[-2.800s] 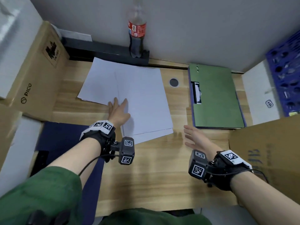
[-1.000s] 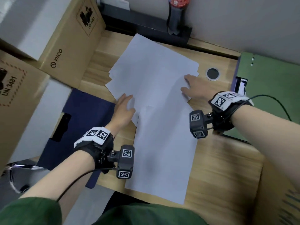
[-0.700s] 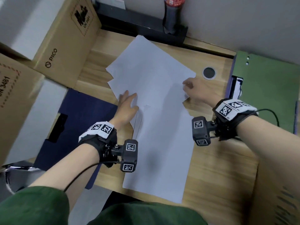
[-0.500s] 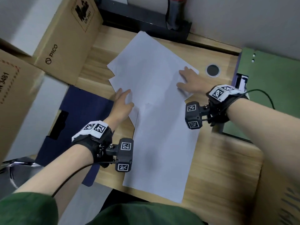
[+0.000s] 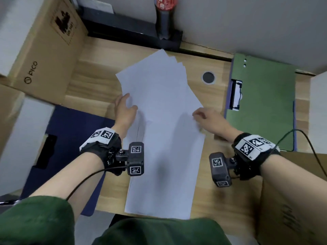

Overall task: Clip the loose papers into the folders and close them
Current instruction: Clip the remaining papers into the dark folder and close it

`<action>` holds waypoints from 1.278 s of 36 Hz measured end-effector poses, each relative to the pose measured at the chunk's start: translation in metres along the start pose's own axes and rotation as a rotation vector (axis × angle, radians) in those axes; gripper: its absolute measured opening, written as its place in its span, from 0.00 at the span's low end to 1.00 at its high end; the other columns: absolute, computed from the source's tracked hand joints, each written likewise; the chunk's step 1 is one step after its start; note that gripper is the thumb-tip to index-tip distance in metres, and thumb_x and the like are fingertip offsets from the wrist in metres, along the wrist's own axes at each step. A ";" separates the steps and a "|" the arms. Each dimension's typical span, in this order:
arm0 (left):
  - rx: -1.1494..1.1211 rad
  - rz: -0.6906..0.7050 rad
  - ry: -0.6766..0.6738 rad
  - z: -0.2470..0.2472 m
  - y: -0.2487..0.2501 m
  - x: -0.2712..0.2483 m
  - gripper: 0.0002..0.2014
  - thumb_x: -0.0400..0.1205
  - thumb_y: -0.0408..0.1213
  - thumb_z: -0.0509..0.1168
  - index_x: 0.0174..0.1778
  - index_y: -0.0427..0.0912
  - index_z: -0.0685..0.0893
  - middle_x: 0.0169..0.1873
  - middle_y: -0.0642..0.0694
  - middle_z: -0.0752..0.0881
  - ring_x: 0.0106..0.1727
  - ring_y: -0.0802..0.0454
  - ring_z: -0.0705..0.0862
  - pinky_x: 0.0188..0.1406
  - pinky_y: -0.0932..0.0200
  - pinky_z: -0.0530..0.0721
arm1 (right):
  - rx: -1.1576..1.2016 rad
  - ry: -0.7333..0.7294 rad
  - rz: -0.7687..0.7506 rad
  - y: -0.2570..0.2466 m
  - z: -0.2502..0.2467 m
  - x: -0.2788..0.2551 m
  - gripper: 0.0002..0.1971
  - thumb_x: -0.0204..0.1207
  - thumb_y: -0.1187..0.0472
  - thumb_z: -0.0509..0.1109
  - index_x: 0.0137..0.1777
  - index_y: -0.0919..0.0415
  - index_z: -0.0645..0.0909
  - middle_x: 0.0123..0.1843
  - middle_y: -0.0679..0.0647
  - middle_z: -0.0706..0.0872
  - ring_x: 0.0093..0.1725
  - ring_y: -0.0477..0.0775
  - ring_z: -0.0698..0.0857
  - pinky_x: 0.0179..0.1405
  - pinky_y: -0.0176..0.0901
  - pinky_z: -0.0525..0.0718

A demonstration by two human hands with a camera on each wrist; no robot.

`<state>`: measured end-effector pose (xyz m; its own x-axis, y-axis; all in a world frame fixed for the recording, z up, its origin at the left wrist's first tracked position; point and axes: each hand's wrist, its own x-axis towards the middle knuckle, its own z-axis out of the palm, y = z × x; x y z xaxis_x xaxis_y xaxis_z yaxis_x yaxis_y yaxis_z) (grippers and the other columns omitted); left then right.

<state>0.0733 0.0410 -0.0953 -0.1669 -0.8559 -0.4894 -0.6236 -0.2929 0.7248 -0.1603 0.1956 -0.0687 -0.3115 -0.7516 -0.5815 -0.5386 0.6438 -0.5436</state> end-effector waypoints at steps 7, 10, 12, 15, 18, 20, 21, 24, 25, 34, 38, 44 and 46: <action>-0.153 -0.115 -0.010 -0.013 -0.003 0.002 0.21 0.80 0.27 0.58 0.71 0.40 0.74 0.63 0.47 0.81 0.65 0.47 0.80 0.58 0.59 0.76 | 0.227 0.143 0.087 -0.027 -0.007 0.043 0.24 0.80 0.57 0.66 0.73 0.65 0.69 0.61 0.55 0.76 0.62 0.55 0.77 0.48 0.34 0.67; -0.168 -0.138 -0.050 -0.011 -0.002 -0.001 0.23 0.82 0.26 0.58 0.75 0.39 0.69 0.63 0.47 0.78 0.62 0.50 0.78 0.54 0.64 0.76 | 0.239 0.105 0.131 -0.037 -0.002 0.048 0.29 0.76 0.51 0.70 0.73 0.65 0.68 0.61 0.53 0.73 0.64 0.54 0.74 0.58 0.44 0.72; -0.186 -0.164 -0.066 -0.008 -0.001 -0.001 0.26 0.82 0.27 0.60 0.78 0.39 0.66 0.69 0.44 0.76 0.67 0.46 0.78 0.64 0.56 0.77 | 0.269 0.077 0.154 -0.039 0.004 0.049 0.34 0.70 0.49 0.73 0.72 0.64 0.68 0.62 0.50 0.74 0.62 0.53 0.74 0.62 0.47 0.75; -0.166 -0.158 -0.079 -0.006 0.003 -0.003 0.28 0.82 0.28 0.62 0.79 0.40 0.65 0.68 0.45 0.76 0.66 0.49 0.77 0.69 0.54 0.74 | 0.352 0.094 0.190 -0.030 0.012 0.045 0.32 0.65 0.49 0.73 0.67 0.62 0.72 0.62 0.55 0.82 0.60 0.58 0.82 0.60 0.57 0.83; -0.146 -0.158 -0.081 -0.005 0.001 -0.003 0.29 0.81 0.30 0.64 0.79 0.41 0.64 0.72 0.45 0.74 0.69 0.49 0.75 0.73 0.49 0.74 | 0.429 0.058 0.164 -0.032 0.018 0.028 0.19 0.72 0.66 0.69 0.65 0.62 0.78 0.60 0.55 0.86 0.59 0.58 0.84 0.63 0.54 0.82; -0.151 -0.161 -0.118 -0.003 0.001 -0.005 0.29 0.82 0.30 0.64 0.79 0.41 0.64 0.74 0.44 0.73 0.69 0.48 0.76 0.70 0.49 0.76 | 0.449 0.071 0.185 -0.023 0.023 0.018 0.17 0.74 0.69 0.65 0.63 0.60 0.79 0.57 0.55 0.85 0.57 0.57 0.83 0.61 0.51 0.82; -0.154 -0.160 -0.148 -0.002 0.001 -0.007 0.29 0.82 0.29 0.63 0.79 0.41 0.64 0.73 0.44 0.74 0.67 0.49 0.77 0.66 0.52 0.78 | 0.453 0.080 0.203 -0.018 0.025 0.011 0.15 0.75 0.67 0.65 0.61 0.59 0.78 0.56 0.55 0.85 0.56 0.58 0.84 0.58 0.50 0.83; -0.129 -0.151 -0.233 0.002 0.002 -0.013 0.29 0.82 0.29 0.64 0.80 0.40 0.63 0.74 0.44 0.75 0.67 0.49 0.78 0.61 0.56 0.77 | 0.459 0.038 0.241 0.000 0.030 -0.005 0.17 0.75 0.65 0.64 0.64 0.58 0.76 0.57 0.55 0.86 0.53 0.58 0.86 0.49 0.44 0.83; -0.122 -0.149 -0.250 0.003 0.002 -0.016 0.30 0.82 0.29 0.65 0.80 0.40 0.63 0.74 0.43 0.75 0.68 0.48 0.78 0.63 0.54 0.78 | 0.480 0.015 0.251 0.006 0.031 -0.012 0.17 0.76 0.66 0.64 0.65 0.56 0.75 0.56 0.53 0.85 0.51 0.56 0.85 0.47 0.42 0.82; -0.015 -0.120 -0.404 0.005 -0.017 -0.043 0.28 0.78 0.40 0.71 0.75 0.47 0.72 0.64 0.47 0.81 0.61 0.49 0.82 0.64 0.54 0.78 | 0.901 -0.066 0.460 0.052 0.047 -0.069 0.22 0.82 0.42 0.58 0.68 0.53 0.78 0.59 0.52 0.89 0.55 0.53 0.89 0.55 0.50 0.85; 0.006 -0.111 -0.439 0.006 -0.024 -0.055 0.23 0.79 0.38 0.70 0.71 0.48 0.76 0.63 0.45 0.81 0.61 0.50 0.82 0.65 0.53 0.81 | 1.141 -0.089 0.381 0.053 0.056 -0.091 0.21 0.83 0.46 0.59 0.70 0.55 0.77 0.63 0.54 0.88 0.58 0.52 0.89 0.48 0.44 0.88; 0.102 -0.101 -0.510 0.003 -0.038 -0.067 0.26 0.79 0.38 0.70 0.74 0.50 0.73 0.63 0.44 0.80 0.64 0.47 0.81 0.68 0.47 0.80 | 0.988 -0.091 0.363 0.045 0.080 -0.109 0.14 0.82 0.69 0.63 0.66 0.63 0.77 0.48 0.52 0.91 0.43 0.50 0.91 0.43 0.42 0.89; 0.112 -0.103 -0.511 0.001 -0.044 -0.069 0.28 0.79 0.35 0.69 0.75 0.47 0.71 0.61 0.44 0.82 0.63 0.46 0.82 0.67 0.46 0.81 | 0.906 -0.062 0.382 0.044 0.085 -0.110 0.14 0.81 0.71 0.63 0.65 0.62 0.77 0.51 0.54 0.88 0.51 0.58 0.88 0.60 0.55 0.85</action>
<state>0.1118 0.1134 -0.0935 -0.4335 -0.5001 -0.7497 -0.7295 -0.2936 0.6177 -0.0839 0.3187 -0.0804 -0.2843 -0.4780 -0.8310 0.4014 0.7278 -0.5560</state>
